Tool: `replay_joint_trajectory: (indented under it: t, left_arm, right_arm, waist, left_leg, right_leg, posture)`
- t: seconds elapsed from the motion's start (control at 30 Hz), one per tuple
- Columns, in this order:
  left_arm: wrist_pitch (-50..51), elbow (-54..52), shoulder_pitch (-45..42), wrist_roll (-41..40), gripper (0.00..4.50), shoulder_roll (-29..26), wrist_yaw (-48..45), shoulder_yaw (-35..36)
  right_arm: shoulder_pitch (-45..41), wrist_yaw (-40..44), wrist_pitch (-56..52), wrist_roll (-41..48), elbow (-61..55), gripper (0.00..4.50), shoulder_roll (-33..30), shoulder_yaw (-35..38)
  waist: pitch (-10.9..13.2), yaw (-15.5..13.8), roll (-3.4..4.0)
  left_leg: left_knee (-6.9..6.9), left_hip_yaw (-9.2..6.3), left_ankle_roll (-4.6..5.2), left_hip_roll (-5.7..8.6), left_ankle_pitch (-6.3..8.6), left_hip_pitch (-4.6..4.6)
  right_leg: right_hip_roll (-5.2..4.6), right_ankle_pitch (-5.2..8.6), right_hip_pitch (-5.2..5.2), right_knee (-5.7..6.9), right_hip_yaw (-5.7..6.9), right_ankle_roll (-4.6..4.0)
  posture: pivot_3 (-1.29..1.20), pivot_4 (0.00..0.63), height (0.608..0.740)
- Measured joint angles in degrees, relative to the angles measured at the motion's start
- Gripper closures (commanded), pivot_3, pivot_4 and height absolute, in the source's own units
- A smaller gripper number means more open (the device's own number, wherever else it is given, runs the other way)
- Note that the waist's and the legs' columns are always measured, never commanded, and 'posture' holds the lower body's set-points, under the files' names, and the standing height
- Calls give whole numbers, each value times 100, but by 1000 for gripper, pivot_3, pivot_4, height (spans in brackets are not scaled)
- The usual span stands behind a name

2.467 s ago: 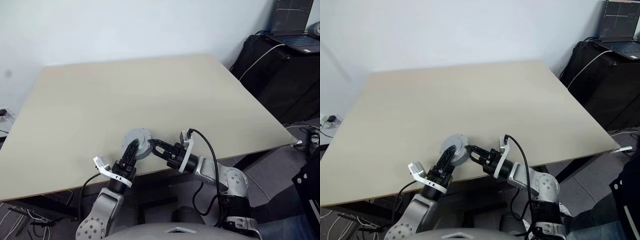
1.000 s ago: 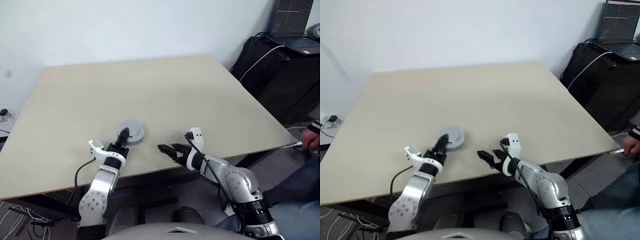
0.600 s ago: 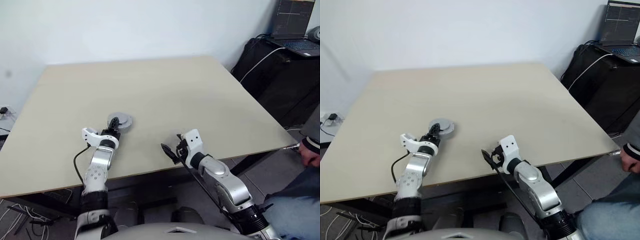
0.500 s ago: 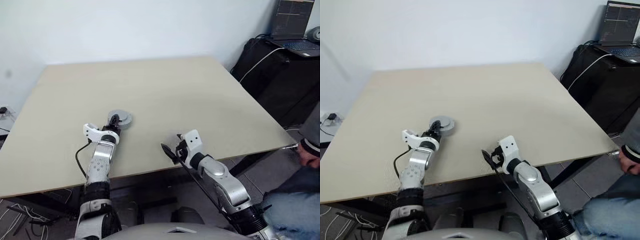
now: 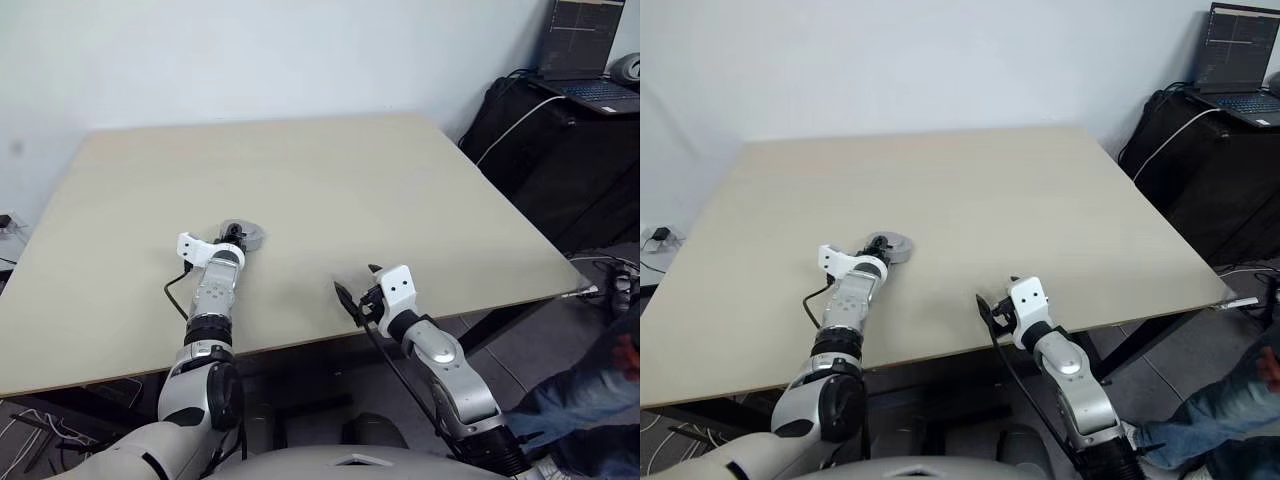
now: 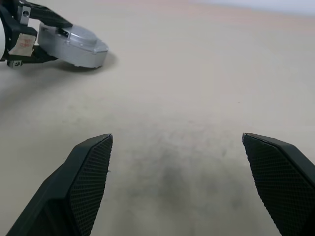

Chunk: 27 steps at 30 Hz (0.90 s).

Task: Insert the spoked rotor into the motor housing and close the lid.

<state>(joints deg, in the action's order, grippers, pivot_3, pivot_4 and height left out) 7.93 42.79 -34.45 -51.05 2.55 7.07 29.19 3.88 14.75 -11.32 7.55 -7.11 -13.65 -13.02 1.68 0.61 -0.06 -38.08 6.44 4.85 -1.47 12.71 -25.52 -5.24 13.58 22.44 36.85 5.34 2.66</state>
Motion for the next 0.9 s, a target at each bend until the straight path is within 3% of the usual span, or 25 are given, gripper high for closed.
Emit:
replay_joint_trajectory:
  t: [0.13, 0.17, 0.7, 0.9]
  left_arm:
    - [73, -15, 54, 166, 180, 2, 71, 63]
    - [137, -124, 112, 250, 82, 0, 72, 25]
    - [2529, -3977, 2930, 25, 82, 185, 458, -550]
    - [2746, -5081, 3853, 351, 82, 119, 461, -1108]
  right_arm:
    - [67, 28, -70, -27, 0, 0, 59, 18]
    - [70, 32, -106, -27, 0, 0, 74, 18]
    - [76, 228, -525, -31, 0, 0, 173, 64]
    - [18, 339, -567, -32, 8, 0, 222, 65]
  waist:
    - [-14, 7, 0]
    - [-24, 21, 4]
    - [-111, 133, 39]
    - [-116, 139, 49]
  left_leg:
    - [0, 1, 0, -2, -3, 2]
    - [0, 2, 0, -2, -3, 4]
    - [46, 21, -7, -10, 7, 89]
    - [76, 30, -17, -8, 8, 88]
  right_leg:
    - [-4, -11, 1, 1, -1, -13]
    - [-3, -11, 2, 1, -3, -14]
    - [-39, 13, -48, -5, -42, -3]
    - [-39, 16, -25, -8, -74, -18]
  posture:
    - [0, 0, 740]
    - [0, 0, 740]
    - [0, 0, 740]
    - [0, 0, 740]
